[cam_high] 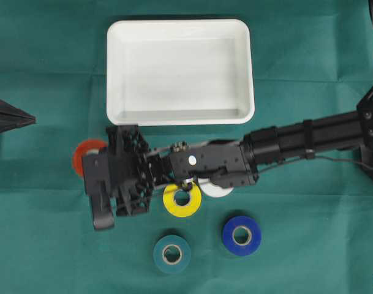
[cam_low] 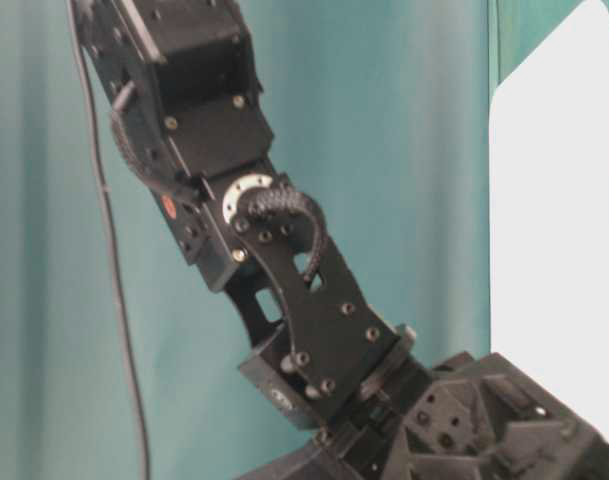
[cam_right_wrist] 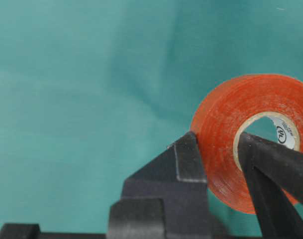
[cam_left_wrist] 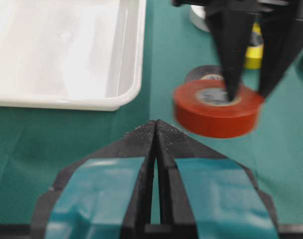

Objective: Put the tape into the white case with the right arm.
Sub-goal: 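Carry the red roll into the white tray and release it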

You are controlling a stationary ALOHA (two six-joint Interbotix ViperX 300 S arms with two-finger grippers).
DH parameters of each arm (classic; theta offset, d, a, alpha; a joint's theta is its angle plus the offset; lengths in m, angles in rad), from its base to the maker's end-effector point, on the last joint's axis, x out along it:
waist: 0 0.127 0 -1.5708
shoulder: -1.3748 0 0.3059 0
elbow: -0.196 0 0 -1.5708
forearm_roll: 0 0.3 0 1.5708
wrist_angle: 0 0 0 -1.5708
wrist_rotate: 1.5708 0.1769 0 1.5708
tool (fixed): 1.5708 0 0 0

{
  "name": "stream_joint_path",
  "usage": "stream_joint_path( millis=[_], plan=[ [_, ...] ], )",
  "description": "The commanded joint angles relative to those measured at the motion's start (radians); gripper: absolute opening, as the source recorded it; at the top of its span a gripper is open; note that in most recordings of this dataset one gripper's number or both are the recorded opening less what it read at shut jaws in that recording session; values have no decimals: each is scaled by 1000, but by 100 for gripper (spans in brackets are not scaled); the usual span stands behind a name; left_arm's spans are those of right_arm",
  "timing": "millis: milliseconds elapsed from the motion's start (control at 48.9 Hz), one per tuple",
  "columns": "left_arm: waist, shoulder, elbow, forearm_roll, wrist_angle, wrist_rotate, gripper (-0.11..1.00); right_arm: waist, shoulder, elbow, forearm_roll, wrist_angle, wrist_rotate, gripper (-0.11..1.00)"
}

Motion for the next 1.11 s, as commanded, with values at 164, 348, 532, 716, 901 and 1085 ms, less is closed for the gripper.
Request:
stream_joint_path(
  millis=[164,348,532,716,901,1085],
  plan=[
    [3,9,-11,0,-11,0,1,-123,-77,-12,-43,-5,3,1],
    [3,9,-9,0,-11,0,1,-207,-83,-12,-49,-9,2,1],
    [3,9,-9,0,-11,0,1,-264,-84,-12,-49,-6,2,1],
    [2,8,-9,0,-12,0,1,-290,-104,21,-49,-9,2,1],
    [3,9,-9,0,-14,0,1,-321,-164,120,-49,-38,6,1],
    [3,8,-8,0,-12,0,1,-357,-210,235,-49,-137,25,1]
  ],
)
